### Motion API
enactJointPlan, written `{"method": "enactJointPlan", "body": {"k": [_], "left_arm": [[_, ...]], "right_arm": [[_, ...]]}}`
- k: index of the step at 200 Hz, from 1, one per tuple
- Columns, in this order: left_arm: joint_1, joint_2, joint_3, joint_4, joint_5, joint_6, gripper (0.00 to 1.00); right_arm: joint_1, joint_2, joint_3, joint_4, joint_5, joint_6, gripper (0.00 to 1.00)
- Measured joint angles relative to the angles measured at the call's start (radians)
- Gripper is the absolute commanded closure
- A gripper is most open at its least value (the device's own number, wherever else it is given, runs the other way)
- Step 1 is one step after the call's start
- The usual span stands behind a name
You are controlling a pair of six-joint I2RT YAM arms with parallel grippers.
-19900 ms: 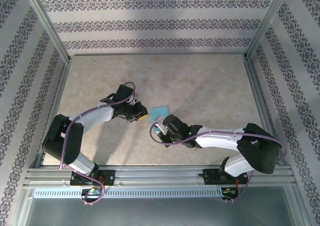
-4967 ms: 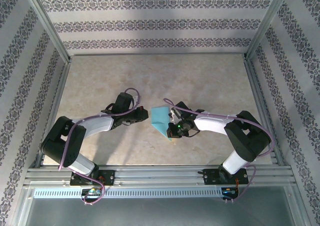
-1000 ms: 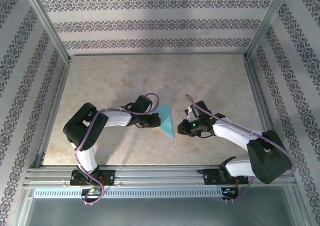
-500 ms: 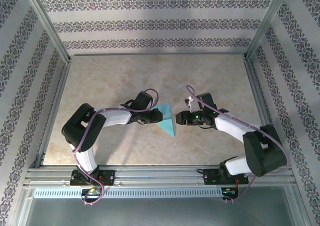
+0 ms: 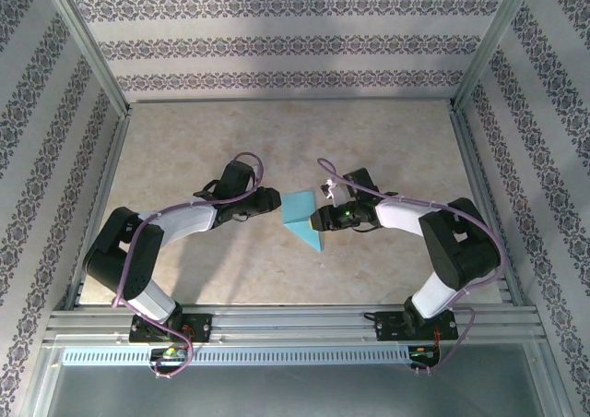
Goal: Fold a paper plane with a square sheet of paper (fold left side to right side)
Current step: Third fold the triangle at the center of the table, then fourth fold the wing at the center of the table.
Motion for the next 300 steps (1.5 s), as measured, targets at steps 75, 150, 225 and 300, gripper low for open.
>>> {"method": "enactJointPlan", "body": {"k": [75, 150, 225, 300], "left_arm": [[0.001, 0.000, 0.000, -0.002, -0.001, -0.002, 0.61], [0.006, -0.008, 0.000, -0.006, -0.005, -0.002, 0.61], [0.016, -0.008, -0.013, 0.008, 0.007, -0.025, 0.54], [0.033, 0.034, -0.025, 0.124, 0.106, -0.100, 0.55]], "right_arm": [[0.000, 0.030, 0.006, 0.018, -0.010, -0.006, 0.58], [0.000, 0.035, 0.007, 0.031, -0.003, -0.008, 0.67], [-0.015, 0.001, 0.014, 0.029, -0.020, -0.004, 1.00], [-0.053, -0.100, -0.013, 0.045, -0.056, 0.016, 1.00]]}}
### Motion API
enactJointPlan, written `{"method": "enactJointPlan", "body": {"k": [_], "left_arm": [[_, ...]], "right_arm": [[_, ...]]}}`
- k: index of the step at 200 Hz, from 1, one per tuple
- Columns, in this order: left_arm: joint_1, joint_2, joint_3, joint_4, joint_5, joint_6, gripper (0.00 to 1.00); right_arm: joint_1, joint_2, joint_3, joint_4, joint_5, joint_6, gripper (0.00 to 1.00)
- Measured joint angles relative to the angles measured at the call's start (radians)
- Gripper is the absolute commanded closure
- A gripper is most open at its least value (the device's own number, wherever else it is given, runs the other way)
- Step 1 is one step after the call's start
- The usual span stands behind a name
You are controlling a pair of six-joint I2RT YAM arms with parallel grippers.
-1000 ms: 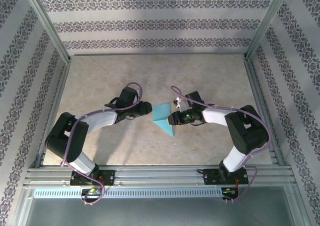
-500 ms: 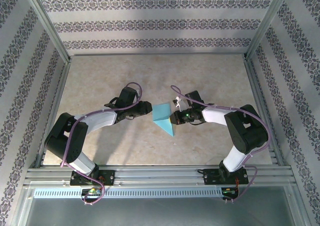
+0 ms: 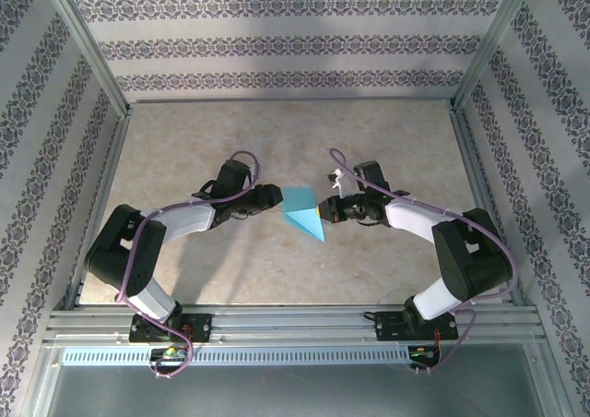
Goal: Fold a paper plane with a square sheet of paper (fold left side to right side)
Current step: Fourth fold the wing at the center of the table.
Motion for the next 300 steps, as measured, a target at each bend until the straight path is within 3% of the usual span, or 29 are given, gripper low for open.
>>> {"method": "enactJointPlan", "body": {"k": [68, 105, 144, 188, 208, 242, 300], "left_arm": [[-0.001, 0.129, 0.052, 0.056, 0.048, -0.034, 0.59], [-0.007, 0.196, 0.092, 0.085, 0.061, -0.047, 0.71], [-0.022, 0.233, 0.115, 0.104, 0.068, -0.060, 0.90], [-0.026, 0.233, 0.124, 0.112, 0.063, -0.063, 1.00], [-0.031, 0.229, 0.124, 0.109, 0.051, -0.064, 1.00], [-0.040, 0.184, 0.124, 0.063, 0.002, -0.083, 1.00], [-0.057, 0.148, 0.124, 0.018, -0.041, -0.127, 1.00]], "right_arm": [[-0.013, -0.029, -0.027, 0.012, -0.018, 0.026, 1.00], [-0.013, -0.035, -0.030, 0.018, -0.019, 0.029, 1.00], [-0.020, -0.035, -0.032, 0.019, -0.018, 0.029, 1.00], [-0.026, -0.047, -0.037, -0.009, 0.011, 0.023, 0.73], [-0.026, -0.094, -0.037, -0.064, 0.071, 0.007, 0.63], [0.014, -0.217, -0.010, -0.238, 0.290, -0.013, 0.63], [0.312, -0.285, 0.019, -0.397, 0.629, 0.037, 0.55]]}}
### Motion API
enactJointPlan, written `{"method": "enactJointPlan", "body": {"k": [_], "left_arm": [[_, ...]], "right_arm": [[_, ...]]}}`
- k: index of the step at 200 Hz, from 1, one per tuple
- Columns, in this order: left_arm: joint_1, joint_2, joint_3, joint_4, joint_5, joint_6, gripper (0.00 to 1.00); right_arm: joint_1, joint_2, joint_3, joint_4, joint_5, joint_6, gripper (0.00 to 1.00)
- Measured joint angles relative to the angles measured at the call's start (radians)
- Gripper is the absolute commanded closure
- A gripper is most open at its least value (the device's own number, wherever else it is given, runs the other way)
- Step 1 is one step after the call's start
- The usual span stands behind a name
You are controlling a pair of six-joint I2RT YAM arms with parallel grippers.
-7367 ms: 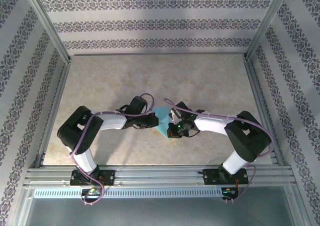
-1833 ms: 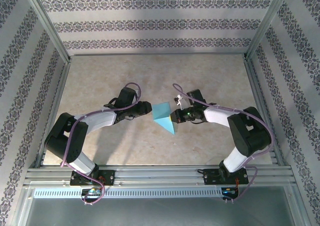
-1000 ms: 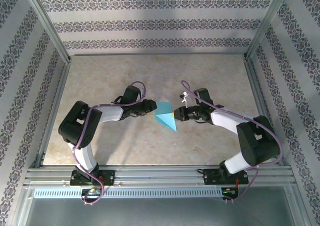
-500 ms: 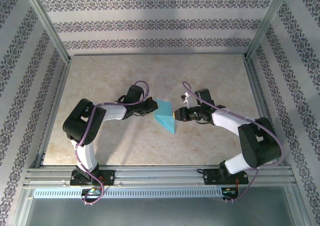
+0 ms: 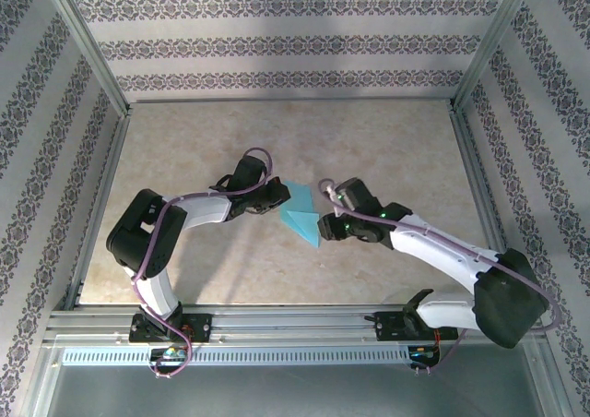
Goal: Fold a paper plane with a square sheet of paper (fold left side to right side)
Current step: Fourth fold the wing at the center of the table.
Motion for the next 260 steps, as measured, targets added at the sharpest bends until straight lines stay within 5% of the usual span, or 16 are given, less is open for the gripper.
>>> {"method": "enactJointPlan", "body": {"k": [81, 152, 260], "left_arm": [[-0.014, 0.000, 0.000, -0.021, -0.018, -0.021, 1.00], [-0.018, -0.004, 0.000, -0.027, -0.029, -0.022, 1.00], [-0.018, -0.004, 0.000, -0.040, -0.034, -0.022, 1.00]], "right_arm": [[0.305, 0.259, 0.117, -0.031, 0.293, 0.088, 0.51], [0.326, 0.413, 0.184, -0.014, 0.443, 0.070, 0.60], [0.326, 0.461, 0.194, -0.008, 0.507, 0.066, 0.78]]}}
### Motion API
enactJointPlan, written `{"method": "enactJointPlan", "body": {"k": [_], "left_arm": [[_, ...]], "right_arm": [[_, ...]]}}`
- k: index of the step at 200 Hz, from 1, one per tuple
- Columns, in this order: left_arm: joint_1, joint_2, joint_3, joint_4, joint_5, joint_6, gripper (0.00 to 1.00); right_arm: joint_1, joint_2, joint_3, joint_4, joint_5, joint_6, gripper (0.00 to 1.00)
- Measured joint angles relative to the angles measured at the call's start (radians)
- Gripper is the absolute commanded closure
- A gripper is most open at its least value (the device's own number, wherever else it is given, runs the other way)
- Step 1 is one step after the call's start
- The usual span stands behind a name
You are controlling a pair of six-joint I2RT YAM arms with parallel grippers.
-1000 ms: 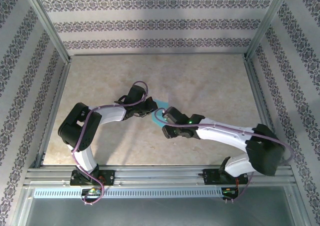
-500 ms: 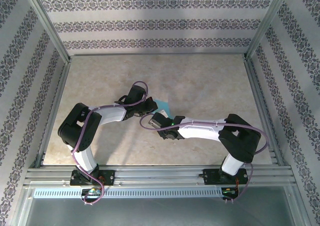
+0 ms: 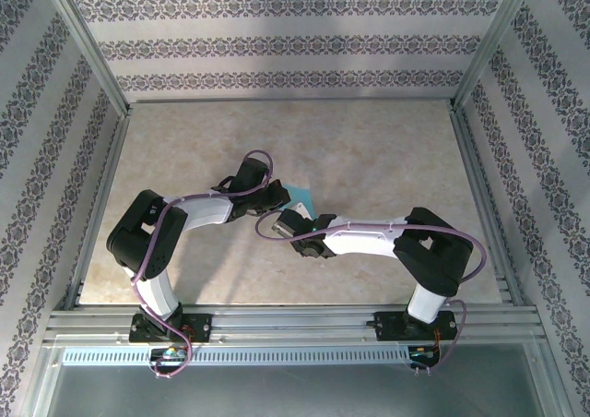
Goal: Fold a paper plane with a square sheet of paper (fold left side to right side)
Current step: Fourth fold the wing at the center of the table.
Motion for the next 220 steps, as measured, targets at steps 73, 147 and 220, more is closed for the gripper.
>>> {"method": "enactJointPlan", "body": {"k": [73, 147, 220], "left_arm": [[0.000, 0.000, 0.000, -0.002, -0.003, 0.000, 0.90], [0.045, -0.116, -0.059, -0.056, -0.006, 0.034, 0.65], [0.241, -0.370, -0.143, -0.218, 0.009, 0.158, 0.63]], "right_arm": [[0.006, 0.021, 0.002, 0.000, 0.000, -0.001, 0.93], [0.006, 0.033, 0.002, 0.003, -0.002, 0.001, 1.00], [-0.127, -0.056, -0.039, 0.035, -0.294, -0.015, 1.00]]}}
